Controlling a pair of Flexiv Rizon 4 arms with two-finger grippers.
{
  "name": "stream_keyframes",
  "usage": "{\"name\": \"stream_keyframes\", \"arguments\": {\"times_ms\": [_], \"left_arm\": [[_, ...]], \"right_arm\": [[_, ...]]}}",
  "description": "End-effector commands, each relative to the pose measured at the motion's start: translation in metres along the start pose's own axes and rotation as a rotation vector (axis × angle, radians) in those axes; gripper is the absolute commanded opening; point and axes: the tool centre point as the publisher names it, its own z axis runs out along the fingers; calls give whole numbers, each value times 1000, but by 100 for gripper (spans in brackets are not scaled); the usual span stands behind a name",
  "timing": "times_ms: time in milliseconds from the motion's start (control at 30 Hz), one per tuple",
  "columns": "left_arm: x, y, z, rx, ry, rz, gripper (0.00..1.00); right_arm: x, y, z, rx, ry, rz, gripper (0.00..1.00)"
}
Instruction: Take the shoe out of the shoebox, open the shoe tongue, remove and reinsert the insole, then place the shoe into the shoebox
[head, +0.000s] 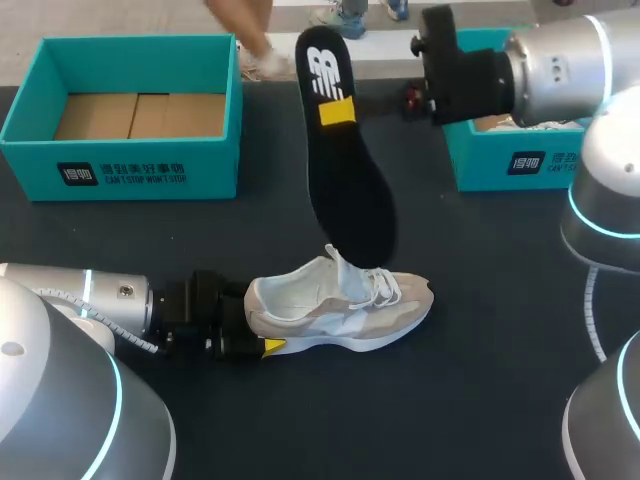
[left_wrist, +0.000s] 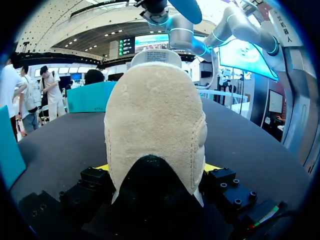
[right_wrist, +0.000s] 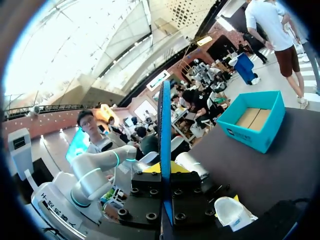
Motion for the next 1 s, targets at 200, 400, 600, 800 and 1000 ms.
{"name": "stream_keyframes", "arguments": {"times_ms": [200,400,600,800,1000], "left_arm": [[1,0,1,-1,-1,1,0],[1,0,1,-1,-1,1,0],[1,0,1,-1,-1,1,0],[1,0,1,-1,-1,1,0],[1,0,1,-1,-1,1,0]], "right_arm": [[29,-18,2,-9,42,23,0],[43,-25,-3,-33,37,34,0],[52,-33,-6,-21,37,38,0],[57,-40,-10,-14,42,45,0],[58,-41,-11,-32,30,46,0]]}}
